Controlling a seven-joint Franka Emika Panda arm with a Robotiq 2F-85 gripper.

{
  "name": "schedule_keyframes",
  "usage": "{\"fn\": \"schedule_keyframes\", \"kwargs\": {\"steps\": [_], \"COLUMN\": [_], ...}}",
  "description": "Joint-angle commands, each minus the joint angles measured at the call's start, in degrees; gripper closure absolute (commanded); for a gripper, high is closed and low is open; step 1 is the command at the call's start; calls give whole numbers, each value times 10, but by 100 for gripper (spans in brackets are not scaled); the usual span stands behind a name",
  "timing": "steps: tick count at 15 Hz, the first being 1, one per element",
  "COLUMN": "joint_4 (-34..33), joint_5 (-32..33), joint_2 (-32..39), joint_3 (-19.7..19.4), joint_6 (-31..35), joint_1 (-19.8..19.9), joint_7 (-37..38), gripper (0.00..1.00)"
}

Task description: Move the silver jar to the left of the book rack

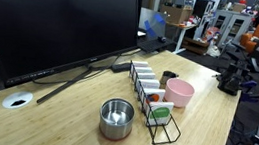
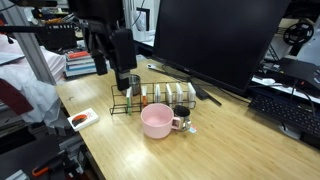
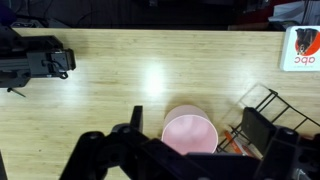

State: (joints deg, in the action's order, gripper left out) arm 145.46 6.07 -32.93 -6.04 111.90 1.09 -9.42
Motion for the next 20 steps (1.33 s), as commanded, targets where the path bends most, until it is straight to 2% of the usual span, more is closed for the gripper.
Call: {"fn": "schedule_keyframes", "kwargs": {"steps": [1, 5, 6, 13, 14, 20], "joint_4": [-40, -73, -75, -146, -122, -127], "joint_5": [-23, -34, -41, -51, -45, -45], "joint_2": [79, 154, 168, 287, 265, 272], "joint_3": [0, 8, 7, 10, 10, 11], "joint_6": [24, 63, 98, 153, 154, 155], "joint_1": [0, 12, 14, 18, 15, 15], "joint_7": [3, 53, 76, 186, 165, 169], "gripper": [0, 0, 0, 0, 0, 0]}}
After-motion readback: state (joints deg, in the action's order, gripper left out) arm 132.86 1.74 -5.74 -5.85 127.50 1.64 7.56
